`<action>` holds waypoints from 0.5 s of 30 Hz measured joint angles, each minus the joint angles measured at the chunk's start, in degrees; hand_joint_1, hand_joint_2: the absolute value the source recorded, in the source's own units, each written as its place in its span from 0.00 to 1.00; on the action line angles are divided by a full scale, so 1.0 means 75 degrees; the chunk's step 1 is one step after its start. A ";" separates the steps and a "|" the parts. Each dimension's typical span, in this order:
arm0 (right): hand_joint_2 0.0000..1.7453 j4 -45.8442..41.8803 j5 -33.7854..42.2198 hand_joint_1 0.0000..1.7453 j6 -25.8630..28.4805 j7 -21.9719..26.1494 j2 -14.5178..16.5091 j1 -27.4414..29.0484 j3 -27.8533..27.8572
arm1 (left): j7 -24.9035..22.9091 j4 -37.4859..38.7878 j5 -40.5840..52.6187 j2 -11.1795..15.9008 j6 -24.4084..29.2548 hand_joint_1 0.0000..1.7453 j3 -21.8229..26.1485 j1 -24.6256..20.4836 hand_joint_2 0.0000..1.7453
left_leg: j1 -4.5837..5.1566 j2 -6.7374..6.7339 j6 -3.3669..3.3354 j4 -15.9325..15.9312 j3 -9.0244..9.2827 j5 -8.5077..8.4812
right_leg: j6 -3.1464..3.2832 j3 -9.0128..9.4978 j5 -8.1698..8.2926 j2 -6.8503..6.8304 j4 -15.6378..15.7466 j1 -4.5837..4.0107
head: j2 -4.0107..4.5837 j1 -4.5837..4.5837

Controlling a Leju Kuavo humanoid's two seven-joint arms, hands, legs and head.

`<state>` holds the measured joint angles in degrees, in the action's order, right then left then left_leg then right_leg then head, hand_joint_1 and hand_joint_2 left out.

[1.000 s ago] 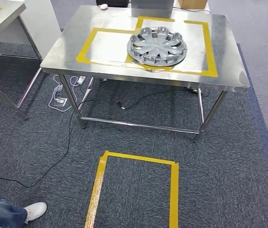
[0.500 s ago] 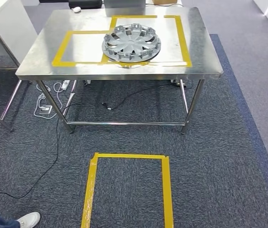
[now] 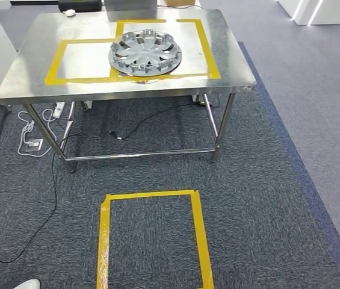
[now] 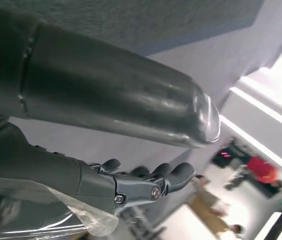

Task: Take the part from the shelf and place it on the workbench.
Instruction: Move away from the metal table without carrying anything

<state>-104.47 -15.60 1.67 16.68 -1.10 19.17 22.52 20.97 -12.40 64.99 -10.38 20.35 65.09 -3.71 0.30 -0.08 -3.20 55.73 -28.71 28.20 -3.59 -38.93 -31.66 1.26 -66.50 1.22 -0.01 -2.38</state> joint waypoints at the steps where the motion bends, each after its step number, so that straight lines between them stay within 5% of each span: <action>1: 0.00 0.0125 -0.0061 0.00 -0.0071 -0.0014 0.0047 -0.0016 0.0096 | -0.0017 0.0001 0.0018 -0.0004 0.0004 0.00 0.0000 0.0019 0.00 | 0.0012 -0.0095 -0.0005 0.0004 -0.0043 -0.0019 | -0.0027 -0.0185 -0.0248 -0.0078 -0.0503 0.0001 | 0.0000 -0.0007; 3: 0.00 0.0439 -0.0283 0.00 -0.0262 -0.0001 0.0199 -0.0039 0.0374 | -0.0039 0.0001 0.0049 -0.0009 0.0012 0.00 0.0000 0.0041 0.00 | 0.0035 -0.0265 -0.0004 0.0014 -0.0103 -0.0044 | -0.0053 -0.0221 -0.0374 -0.0135 -0.0889 0.0000 | 0.0001 -0.0008; 7: 0.00 0.1348 -0.1136 0.00 -0.0836 0.0133 0.0668 -0.0329 0.1410 | -0.0066 0.0001 0.0146 -0.0013 0.0049 0.00 0.0000 0.0034 0.00 | 0.0073 -0.0556 0.0047 0.0073 -0.0104 -0.0037 | 0.0059 0.1062 0.0265 -0.0507 0.1015 -0.0034 | 0.0001 -0.0002; 9: 0.00 0.2035 -0.1717 0.00 -0.1040 0.0262 0.0879 -0.0587 0.2083 | -0.0082 0.0001 0.0201 -0.0014 0.0066 0.00 -0.0001 0.0024 0.00 | 0.0092 -0.0660 0.0120 0.0109 -0.0082 -0.0021 | 0.0183 0.1269 0.0307 -0.0622 0.1416 -0.0076 | 0.0000 0.0018; 11: 0.00 0.2877 -0.2409 0.00 -0.1113 0.0490 0.1027 -0.0841 0.2852 | -0.0088 0.0001 0.0249 -0.0015 0.0078 0.00 -0.0003 0.0015 0.00 | 0.0083 -0.0725 0.0202 0.0119 -0.0070 -0.0011 | 0.0280 0.1253 0.0360 -0.0505 0.1419 -0.0083 | 0.0000 0.0026; 13: 0.00 0.3692 -0.3116 0.00 -0.1159 0.0761 0.1121 -0.1091 0.3618 | -0.0092 0.0001 0.0281 -0.0009 0.0096 0.00 -0.0003 0.0014 0.00 | 0.0054 -0.0539 0.0310 0.0314 -0.0133 0.0184 | 0.0359 0.1267 0.0425 -0.0398 0.1449 -0.0052 | 0.0001 0.0038; 15: 0.00 0.4467 -0.3666 0.00 -0.1182 0.0969 0.1182 -0.1391 0.4306 | -0.0100 0.0001 0.0297 0.0003 0.0111 0.00 -0.0003 0.0035 0.00 | 0.0007 -0.0251 0.0406 0.1051 -0.0404 0.0695 | 0.0426 0.1251 0.0490 -0.0252 0.1458 -0.0031 | 0.0001 0.0058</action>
<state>-70.97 -43.10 -7.19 23.95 7.76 8.73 54.82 20.22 -12.39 67.22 -10.35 21.18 65.07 -3.45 0.35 -1.96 -0.15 63.62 -31.74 33.41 -0.39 -29.55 -27.98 -0.63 -55.56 0.99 0.00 -1.94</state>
